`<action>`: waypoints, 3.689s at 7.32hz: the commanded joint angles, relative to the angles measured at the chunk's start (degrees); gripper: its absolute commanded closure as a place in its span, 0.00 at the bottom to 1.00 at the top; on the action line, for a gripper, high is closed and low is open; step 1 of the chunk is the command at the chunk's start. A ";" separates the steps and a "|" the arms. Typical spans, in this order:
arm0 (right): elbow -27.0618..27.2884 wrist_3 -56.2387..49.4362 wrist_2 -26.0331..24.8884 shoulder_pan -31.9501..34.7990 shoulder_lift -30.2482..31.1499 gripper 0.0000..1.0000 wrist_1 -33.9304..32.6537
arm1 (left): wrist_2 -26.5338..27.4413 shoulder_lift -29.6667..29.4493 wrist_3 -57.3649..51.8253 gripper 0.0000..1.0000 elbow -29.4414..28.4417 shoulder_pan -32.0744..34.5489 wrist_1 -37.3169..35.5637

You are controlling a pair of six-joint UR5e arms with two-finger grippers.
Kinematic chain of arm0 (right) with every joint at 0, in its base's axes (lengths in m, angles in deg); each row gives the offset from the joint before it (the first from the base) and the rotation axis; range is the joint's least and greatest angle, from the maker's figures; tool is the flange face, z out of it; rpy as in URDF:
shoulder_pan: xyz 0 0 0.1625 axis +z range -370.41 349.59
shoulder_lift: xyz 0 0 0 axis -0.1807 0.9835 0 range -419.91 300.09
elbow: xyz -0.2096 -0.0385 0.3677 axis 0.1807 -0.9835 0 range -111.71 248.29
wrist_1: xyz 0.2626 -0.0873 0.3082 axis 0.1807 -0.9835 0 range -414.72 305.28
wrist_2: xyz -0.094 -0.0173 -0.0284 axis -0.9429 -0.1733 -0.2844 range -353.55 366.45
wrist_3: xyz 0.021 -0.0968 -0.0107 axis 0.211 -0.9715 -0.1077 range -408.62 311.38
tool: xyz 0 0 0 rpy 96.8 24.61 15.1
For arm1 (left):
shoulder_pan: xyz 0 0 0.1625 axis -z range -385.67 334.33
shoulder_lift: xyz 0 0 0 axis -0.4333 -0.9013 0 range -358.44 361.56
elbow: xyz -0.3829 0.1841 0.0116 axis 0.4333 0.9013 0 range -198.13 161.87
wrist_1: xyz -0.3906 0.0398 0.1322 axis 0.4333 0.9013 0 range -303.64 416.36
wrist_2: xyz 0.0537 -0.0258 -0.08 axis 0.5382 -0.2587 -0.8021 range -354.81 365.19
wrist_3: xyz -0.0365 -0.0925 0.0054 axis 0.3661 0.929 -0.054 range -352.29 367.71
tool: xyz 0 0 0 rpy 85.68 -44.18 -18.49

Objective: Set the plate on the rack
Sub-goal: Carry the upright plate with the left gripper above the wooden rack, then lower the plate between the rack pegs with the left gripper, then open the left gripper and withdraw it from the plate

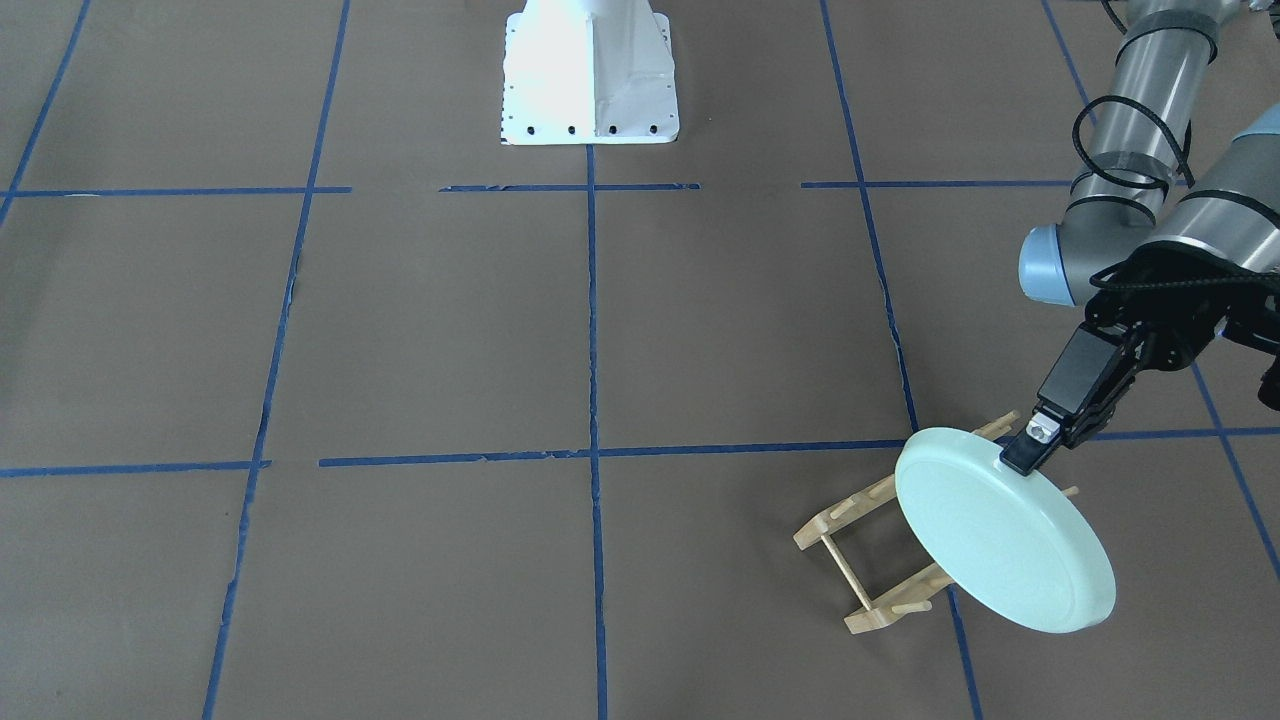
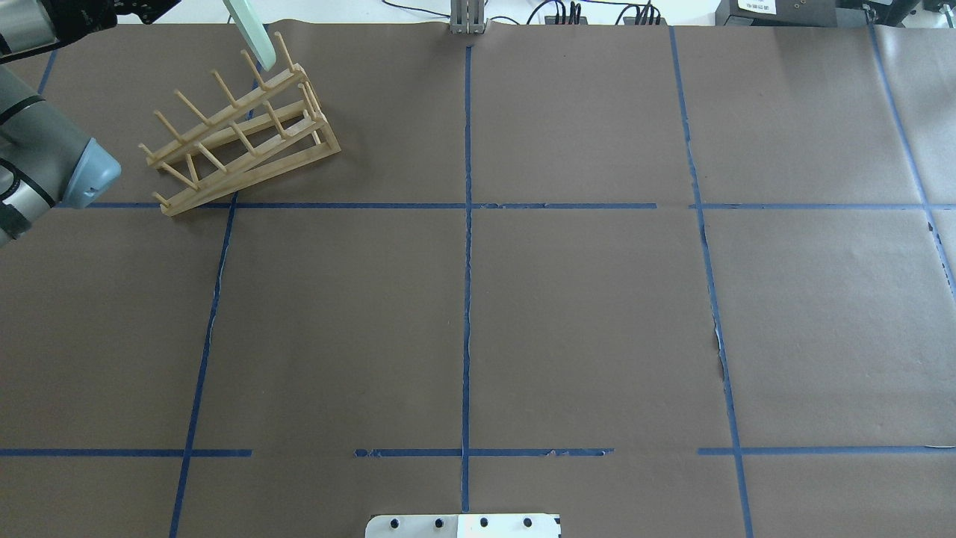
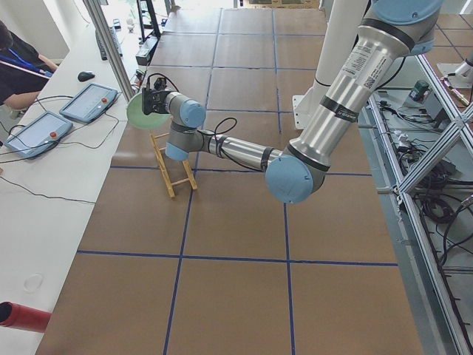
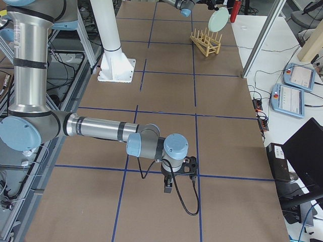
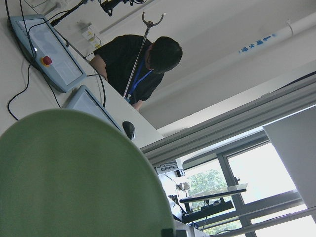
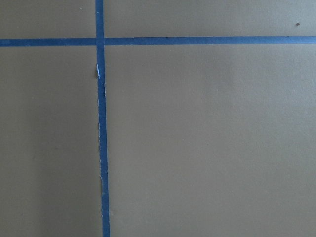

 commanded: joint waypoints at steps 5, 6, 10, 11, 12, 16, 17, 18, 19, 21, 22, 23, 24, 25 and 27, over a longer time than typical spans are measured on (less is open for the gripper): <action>0.00 0.00 0.00 0.00 0.00 0.00 0.00 | 3.04 0.01 -0.20 1.00 -1.93 -3.99 -0.04; 0.00 0.00 0.00 0.00 0.00 0.00 -0.08 | 3.04 0.01 -1.42 1.00 -2.37 -4.25 -0.04; 0.00 0.09 0.00 0.00 0.00 0.00 0.00 | 3.12 0.45 -1.61 1.00 -2.99 -5.49 0.05; 0.00 0.00 0.00 0.00 0.00 0.00 -0.08 | 3.04 0.54 -1.61 1.00 -3.52 -5.57 0.05; 0.09 0.00 0.00 0.00 0.00 0.00 0.00 | 3.12 0.54 -1.61 1.00 -3.96 -5.57 0.05; 0.00 0.00 0.00 0.00 0.00 0.00 0.00 | 3.65 0.37 -1.52 0.01 -4.31 -5.66 -0.30; 0.00 0.00 0.00 0.00 0.00 0.00 0.00 | 3.65 0.37 -1.52 0.00 -4.31 -5.66 -0.30; 0.00 0.00 0.00 0.00 0.00 0.00 -0.08 | 3.56 0.45 -1.43 0.00 -4.31 -5.49 -0.39; 0.09 0.09 0.00 0.00 0.00 0.00 0.00 | 3.56 0.45 -1.35 0.00 -4.31 -5.31 -0.39; 0.00 0.00 0.00 0.00 0.00 0.00 -0.08 | 3.48 0.45 -1.26 0.00 -4.31 -4.61 -0.48; 0.00 0.00 0.00 0.00 0.00 0.00 -0.09 | 3.30 0.54 -1.43 0.00 -4.31 -4.43 -0.57; 0.00 0.00 0.00 0.00 0.00 0.00 0.00 | 2.95 0.72 -2.82 0.00 -4.22 -4.08 -1.09; 0.00 0.00 0.00 0.00 0.00 0.00 0.00 | 2.95 1.85 -9.02 0.00 -3.44 -3.82 -3.88; 0.00 0.09 0.00 0.00 0.00 0.00 -0.08 | 2.95 2.90 -15.69 0.00 -0.56 -3.73 -10.95; 0.00 0.09 0.00 0.00 0.00 0.00 0.00 | 1.29 4.84 -31.15 0.00 8.48 -2.24 -31.41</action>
